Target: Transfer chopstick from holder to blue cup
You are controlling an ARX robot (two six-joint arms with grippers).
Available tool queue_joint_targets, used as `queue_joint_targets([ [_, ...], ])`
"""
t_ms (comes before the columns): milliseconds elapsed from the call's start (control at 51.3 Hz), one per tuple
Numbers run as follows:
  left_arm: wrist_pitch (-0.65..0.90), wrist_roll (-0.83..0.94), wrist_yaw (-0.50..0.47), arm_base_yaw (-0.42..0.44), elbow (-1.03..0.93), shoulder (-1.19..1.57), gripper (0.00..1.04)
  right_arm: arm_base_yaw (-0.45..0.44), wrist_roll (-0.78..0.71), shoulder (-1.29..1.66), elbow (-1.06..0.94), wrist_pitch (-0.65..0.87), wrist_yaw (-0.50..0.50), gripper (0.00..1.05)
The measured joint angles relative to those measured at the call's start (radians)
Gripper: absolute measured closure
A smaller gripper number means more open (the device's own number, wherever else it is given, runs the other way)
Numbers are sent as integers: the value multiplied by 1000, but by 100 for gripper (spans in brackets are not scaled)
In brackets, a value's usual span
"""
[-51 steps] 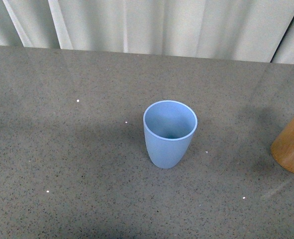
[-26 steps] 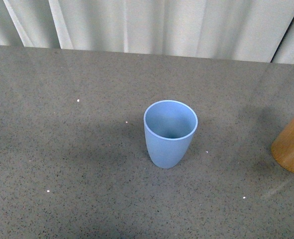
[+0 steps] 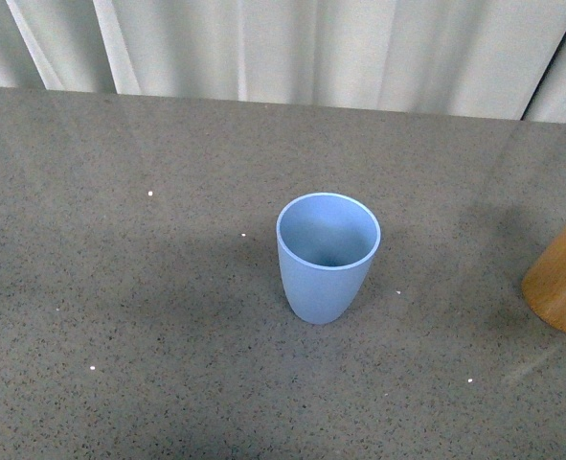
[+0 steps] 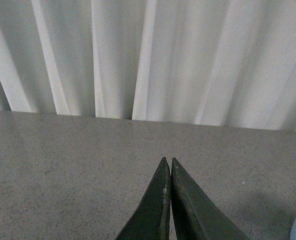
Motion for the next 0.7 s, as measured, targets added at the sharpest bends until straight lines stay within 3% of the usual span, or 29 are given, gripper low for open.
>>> queue_joint_targets([
  [584, -185, 0, 0, 0, 0, -187, 101, 0, 0, 0, 0, 0, 0, 10],
  [701, -344, 0, 2, 0, 0, -312, 101, 0, 0, 0, 0, 0, 0, 10],
])
